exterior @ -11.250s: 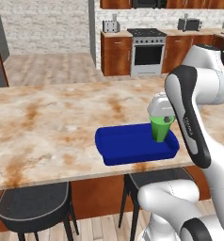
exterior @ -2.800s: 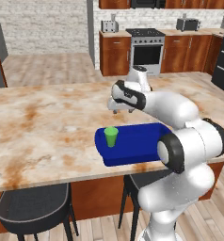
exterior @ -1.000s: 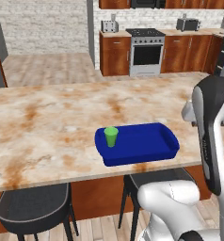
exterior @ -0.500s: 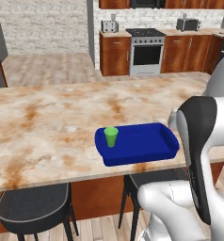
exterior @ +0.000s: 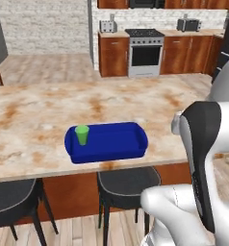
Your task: There is a tray on the dining counter. Grab the cup, mug, and pitcher and place them on the tray. The pitcher may be placed next to the tray if it cannot fit the tray.
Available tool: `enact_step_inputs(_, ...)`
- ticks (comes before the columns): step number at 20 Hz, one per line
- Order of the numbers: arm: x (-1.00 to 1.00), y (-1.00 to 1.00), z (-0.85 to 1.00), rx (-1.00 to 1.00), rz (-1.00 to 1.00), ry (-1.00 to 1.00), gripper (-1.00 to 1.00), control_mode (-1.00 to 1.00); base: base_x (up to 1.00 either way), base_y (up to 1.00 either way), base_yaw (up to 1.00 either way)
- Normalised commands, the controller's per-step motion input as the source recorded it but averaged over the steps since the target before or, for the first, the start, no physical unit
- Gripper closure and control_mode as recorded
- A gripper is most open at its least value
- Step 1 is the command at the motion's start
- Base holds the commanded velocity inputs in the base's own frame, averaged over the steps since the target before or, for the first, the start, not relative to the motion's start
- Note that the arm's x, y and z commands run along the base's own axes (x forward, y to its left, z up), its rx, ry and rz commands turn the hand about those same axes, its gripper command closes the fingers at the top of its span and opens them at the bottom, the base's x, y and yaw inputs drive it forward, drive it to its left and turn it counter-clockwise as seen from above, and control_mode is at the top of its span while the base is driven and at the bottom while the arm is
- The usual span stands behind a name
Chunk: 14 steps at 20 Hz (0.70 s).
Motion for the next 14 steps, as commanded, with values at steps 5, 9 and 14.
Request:
enact_step_inputs(5, 0.00, 0.00, 0.00, 0.00, 0.00, 0.00, -1.00, 1.00, -0.54, -1.00, 0.05)
enact_step_inputs(9, 0.00, 0.00, 0.00, 0.00, 0.00, 0.00, -1.00, 1.00, -0.68, -1.00, 0.00)
enact_step_inputs(14, 0.00, 0.00, 0.00, 0.00, 0.00, 0.00, -1.00, 1.00, -0.64, -1.00, 0.00)
